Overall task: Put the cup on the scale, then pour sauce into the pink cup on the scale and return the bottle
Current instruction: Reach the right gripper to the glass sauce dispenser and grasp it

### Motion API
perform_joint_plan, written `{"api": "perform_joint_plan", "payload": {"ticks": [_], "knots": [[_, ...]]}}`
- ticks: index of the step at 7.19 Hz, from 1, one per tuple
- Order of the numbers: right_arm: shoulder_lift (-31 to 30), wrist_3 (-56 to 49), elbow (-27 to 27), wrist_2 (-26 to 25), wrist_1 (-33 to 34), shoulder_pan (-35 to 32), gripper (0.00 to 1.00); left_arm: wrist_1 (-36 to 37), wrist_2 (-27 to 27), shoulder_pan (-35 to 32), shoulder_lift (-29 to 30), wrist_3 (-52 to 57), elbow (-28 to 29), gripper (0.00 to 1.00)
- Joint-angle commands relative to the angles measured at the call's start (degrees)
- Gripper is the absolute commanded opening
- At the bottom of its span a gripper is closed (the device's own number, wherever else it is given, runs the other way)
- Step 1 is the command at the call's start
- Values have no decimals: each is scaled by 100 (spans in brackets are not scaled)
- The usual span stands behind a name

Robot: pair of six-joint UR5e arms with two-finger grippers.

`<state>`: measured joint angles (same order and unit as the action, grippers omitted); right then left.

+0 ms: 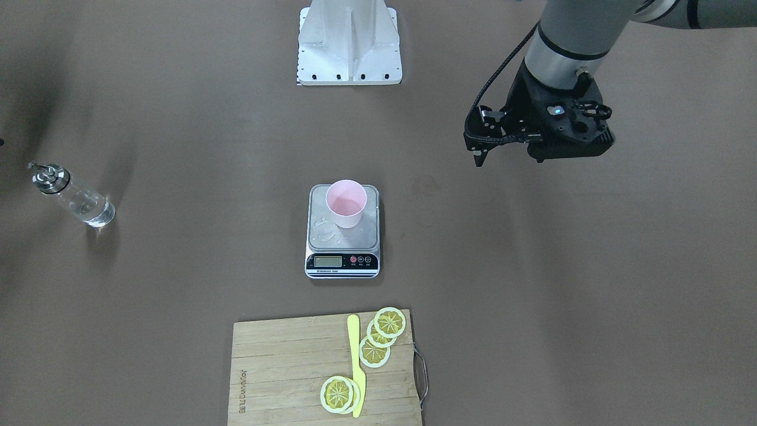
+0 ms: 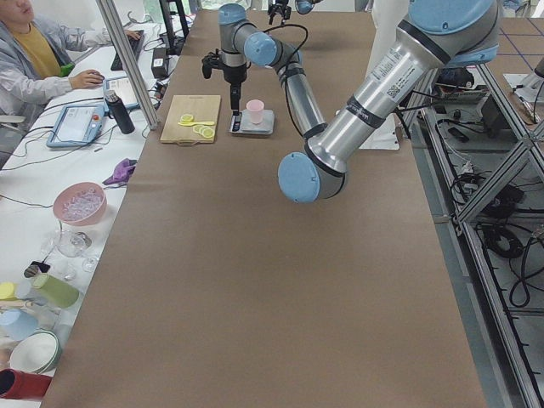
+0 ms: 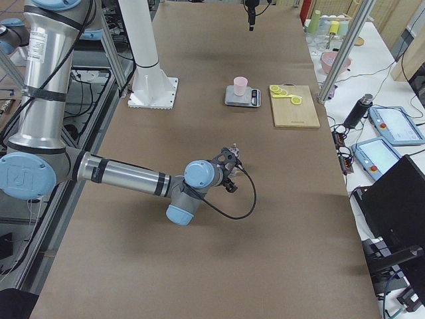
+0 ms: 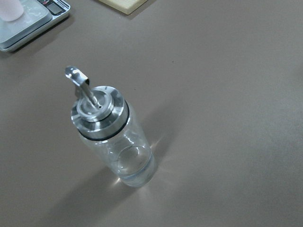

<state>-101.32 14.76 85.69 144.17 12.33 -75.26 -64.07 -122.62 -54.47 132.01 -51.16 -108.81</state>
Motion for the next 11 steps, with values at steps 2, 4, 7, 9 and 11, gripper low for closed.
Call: {"api": "perform_joint_plan", "payload": {"ticks": [2, 4, 7, 9, 11], "knots": [[-2, 466, -357, -1168, -877, 440, 95, 0, -7, -37, 17, 1, 62, 98], [16, 754, -580, -1268, -1363, 809, 94, 0, 1, -46, 17, 1, 62, 98], [112, 1362, -597, -1549, -1900, 1415, 92, 0, 1, -55, 17, 1, 62, 98], [113, 1502, -597, -1656, -2031, 1663, 93, 0, 1, -46, 26, 1, 80, 98], [113, 1565, -615, -1830, -2147, 1838, 93, 0, 1, -55, 26, 1, 80, 98]]}}
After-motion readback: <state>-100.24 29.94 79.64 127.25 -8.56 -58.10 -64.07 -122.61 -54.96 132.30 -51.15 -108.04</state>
